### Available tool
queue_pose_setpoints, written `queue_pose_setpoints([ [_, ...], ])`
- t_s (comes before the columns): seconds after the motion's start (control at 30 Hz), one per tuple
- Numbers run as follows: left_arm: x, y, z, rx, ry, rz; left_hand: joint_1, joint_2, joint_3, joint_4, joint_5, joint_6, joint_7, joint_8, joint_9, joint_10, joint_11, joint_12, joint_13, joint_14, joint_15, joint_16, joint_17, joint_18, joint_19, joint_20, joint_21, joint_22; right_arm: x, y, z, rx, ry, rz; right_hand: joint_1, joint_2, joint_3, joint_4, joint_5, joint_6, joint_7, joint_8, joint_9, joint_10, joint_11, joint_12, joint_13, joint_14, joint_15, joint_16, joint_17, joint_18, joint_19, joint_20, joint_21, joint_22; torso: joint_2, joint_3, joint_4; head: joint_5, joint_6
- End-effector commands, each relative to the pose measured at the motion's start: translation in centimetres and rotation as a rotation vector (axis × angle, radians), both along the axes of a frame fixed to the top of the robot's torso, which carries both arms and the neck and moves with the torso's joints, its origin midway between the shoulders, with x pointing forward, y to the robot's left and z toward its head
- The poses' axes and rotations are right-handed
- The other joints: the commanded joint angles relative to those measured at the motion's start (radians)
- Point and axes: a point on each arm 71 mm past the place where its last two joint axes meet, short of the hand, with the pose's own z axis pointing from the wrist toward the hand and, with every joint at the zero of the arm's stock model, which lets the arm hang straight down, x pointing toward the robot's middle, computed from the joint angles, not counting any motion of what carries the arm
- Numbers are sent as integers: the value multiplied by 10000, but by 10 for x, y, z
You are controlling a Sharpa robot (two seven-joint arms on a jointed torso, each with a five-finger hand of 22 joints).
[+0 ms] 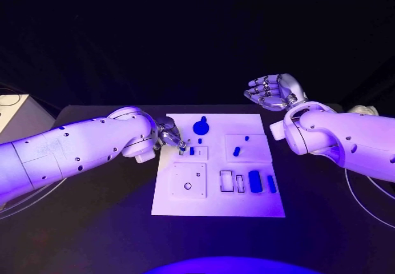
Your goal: Assemble the parts on the task board
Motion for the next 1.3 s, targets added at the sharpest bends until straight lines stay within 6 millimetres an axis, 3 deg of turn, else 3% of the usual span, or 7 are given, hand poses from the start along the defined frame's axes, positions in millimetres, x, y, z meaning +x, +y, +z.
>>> queue_pose_setpoints([
  [0.03, 0, -1, -2, 533, -112, -296, -8, 105, 1722, -1701, 69, 157, -73, 70, 110, 58, -1, 11, -18, 1040, -45, 64, 2632, -94, 74, -3, 30, 900, 0, 1, 0, 174, 29, 125, 6, 69, -44, 7, 48, -43, 477, -26, -15, -19, 77, -44, -18, -10, 76, -47, -19, 124, -68, -22, -27, -25, 4, -13, 2, -10, -20],
  [1.3, -1, 4, -10, 1329, 193, -573, -42, 81, 1733, -1740, 173, 175, -80, 71, 122, 51, -9, -27, -64, 1040, -54, 64, 2632, -96, 80, -13, 33, 906, 0, -1, -2, 311, 407, 112, 25, 113, -51, -60, 295, 31, 510, -43, -87, 89, 91, -145, -59, 95, 85, -152, -137, 126, -115, -6, -17, -222, 3, -8, 6, 14, -147],
])
